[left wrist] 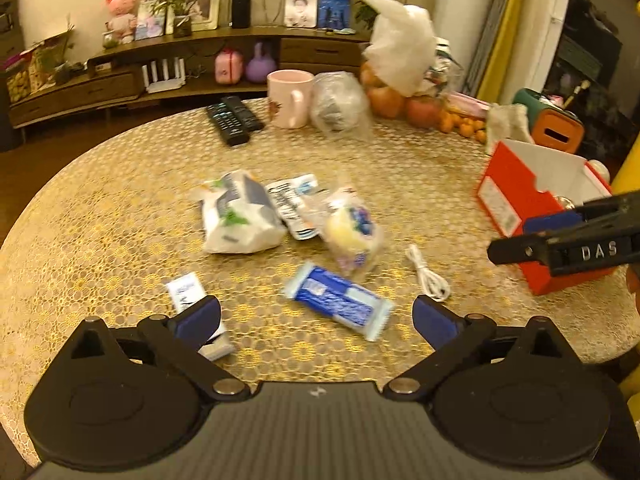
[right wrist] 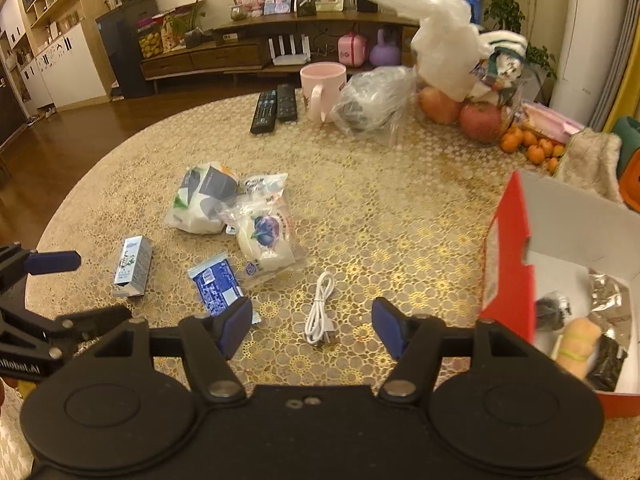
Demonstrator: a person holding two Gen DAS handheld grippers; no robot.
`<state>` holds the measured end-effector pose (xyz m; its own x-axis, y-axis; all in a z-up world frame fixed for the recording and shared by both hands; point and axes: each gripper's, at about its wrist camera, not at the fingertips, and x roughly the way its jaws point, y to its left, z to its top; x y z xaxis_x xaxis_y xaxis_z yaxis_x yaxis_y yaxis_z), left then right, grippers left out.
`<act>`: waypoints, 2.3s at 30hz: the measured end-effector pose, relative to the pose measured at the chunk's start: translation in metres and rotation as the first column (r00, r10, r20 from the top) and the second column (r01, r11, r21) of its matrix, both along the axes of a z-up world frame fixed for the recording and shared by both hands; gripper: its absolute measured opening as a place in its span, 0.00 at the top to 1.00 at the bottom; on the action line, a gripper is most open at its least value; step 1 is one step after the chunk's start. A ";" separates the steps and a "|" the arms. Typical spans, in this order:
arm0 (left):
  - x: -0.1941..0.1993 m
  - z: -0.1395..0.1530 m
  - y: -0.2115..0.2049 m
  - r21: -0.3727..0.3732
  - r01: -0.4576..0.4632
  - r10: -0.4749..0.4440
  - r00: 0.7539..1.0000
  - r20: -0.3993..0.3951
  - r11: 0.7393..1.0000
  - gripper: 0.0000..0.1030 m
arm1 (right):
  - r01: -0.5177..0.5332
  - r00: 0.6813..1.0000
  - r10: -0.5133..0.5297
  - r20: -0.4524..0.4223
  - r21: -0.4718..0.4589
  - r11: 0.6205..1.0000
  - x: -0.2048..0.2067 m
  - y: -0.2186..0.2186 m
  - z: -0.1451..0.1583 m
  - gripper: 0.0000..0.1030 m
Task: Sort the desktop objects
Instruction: 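Withdraw both tools from the shoebox toward the remaining table items, then grasp the white leaf-print box with the left tool while the right tool grasps the white cable, then carry the leaf-print box with the left tool while the right tool carries the cable to the shoebox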
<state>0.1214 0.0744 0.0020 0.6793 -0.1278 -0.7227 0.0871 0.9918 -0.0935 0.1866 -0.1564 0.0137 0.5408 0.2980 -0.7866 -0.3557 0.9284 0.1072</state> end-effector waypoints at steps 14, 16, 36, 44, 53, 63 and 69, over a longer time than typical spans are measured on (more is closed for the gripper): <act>0.038 -0.046 0.041 0.029 -0.094 0.095 0.993 -0.074 0.995 0.00 | -0.005 0.993 0.004 -0.115 -0.011 1.000 0.031 0.016 -0.055 0.36; 0.041 -0.053 0.048 0.022 -0.116 0.117 0.989 -0.090 0.993 0.00 | -0.004 0.992 0.002 -0.129 -0.010 1.000 0.034 0.016 -0.061 0.36; 0.058 -0.088 0.071 0.048 -0.243 0.247 0.962 -0.119 0.969 0.02 | -0.025 0.986 0.018 -0.166 -0.036 0.999 0.051 0.022 -0.094 0.52; 0.060 -0.093 0.068 0.080 -0.246 0.254 0.960 -0.120 0.966 0.27 | -0.027 0.990 0.016 -0.142 -0.076 0.997 0.050 0.025 -0.094 0.71; 0.057 -0.089 0.069 0.106 -0.262 0.273 0.956 -0.105 0.959 0.69 | -0.021 0.991 0.007 -0.131 -0.104 0.994 0.047 0.026 -0.094 0.81; 0.055 -0.087 0.069 0.084 -0.271 0.280 0.951 -0.128 0.959 0.72 | 0.004 0.992 -0.016 -0.128 -0.096 0.995 0.046 0.019 -0.090 0.84; 0.050 -0.082 0.063 0.065 -0.266 0.272 0.953 -0.130 0.962 0.72 | 0.012 0.992 -0.020 -0.122 -0.062 0.998 0.044 0.011 -0.084 0.86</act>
<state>0.1717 0.1375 -0.0801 0.5782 0.0822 -0.8117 -0.1941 0.9802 -0.0390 0.2306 -0.1453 -0.0703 0.4436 0.2398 -0.8636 -0.3282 0.9401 0.0924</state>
